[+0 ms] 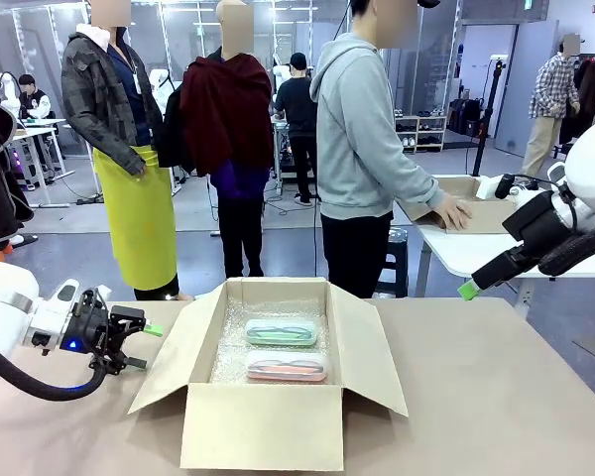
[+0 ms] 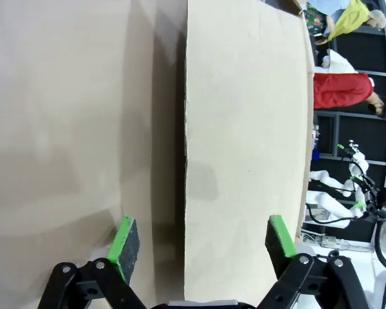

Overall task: Pack the glasses set securely to prepare it for shipping.
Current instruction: Position the Package Box on the left side of the table.

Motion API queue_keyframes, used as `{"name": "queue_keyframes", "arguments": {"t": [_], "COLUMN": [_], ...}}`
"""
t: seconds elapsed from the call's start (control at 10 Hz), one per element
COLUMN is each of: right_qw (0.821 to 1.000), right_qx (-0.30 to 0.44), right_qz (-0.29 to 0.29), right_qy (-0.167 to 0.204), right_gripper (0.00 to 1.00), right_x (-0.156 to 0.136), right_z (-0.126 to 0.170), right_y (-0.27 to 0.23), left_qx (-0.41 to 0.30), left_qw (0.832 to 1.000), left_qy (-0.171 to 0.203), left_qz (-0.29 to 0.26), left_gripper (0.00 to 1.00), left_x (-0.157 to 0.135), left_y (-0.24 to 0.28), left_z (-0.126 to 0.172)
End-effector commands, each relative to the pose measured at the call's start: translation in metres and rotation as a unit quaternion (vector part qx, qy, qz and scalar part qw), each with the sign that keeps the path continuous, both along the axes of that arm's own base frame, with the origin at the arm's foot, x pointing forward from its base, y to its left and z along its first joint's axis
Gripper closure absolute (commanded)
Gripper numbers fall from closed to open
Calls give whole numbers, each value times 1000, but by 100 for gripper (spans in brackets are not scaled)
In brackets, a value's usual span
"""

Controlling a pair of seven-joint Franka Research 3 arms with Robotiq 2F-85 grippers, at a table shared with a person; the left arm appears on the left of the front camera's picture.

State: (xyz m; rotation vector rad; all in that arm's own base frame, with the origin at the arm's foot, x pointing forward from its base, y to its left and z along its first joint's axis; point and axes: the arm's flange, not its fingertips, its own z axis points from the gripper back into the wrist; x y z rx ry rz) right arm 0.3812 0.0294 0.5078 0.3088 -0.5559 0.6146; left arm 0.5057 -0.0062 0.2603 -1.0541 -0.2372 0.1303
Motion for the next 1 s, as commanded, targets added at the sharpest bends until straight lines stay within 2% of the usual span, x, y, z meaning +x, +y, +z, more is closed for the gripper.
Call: {"name": "queue_keyframes", "arguments": {"t": [0.0, 0.6, 0.7, 0.8, 0.9], "right_qw": [1000, 1000, 1000, 1000, 1000], "right_qx": [-2, -2, -2, -2, -2], "right_qz": [-2, -2, -2, -2, -2], "right_qy": [2, 2, 2, 2, 2], "right_gripper": [0, 0, 0, 0, 0], "right_x": [0, 0, 0, 0, 0], "right_z": [1, 1, 1, 1, 1], "right_y": [1, 1, 1, 1, 1], "left_qx": [-43, -118, -125, -141, -151], "left_qw": [999, 992, 991, 989, 988], "left_qy": [-7, 27, 30, 32, 29], "left_qz": [-15, -37, -36, -35, -32], "left_gripper": [0, 0, 56, 59, 100], "left_x": [2, -1, -1, -1, -2], "left_y": [-4, -17, -16, -12, -6], "left_z": [-11, -21, -21, -20, -20]}}
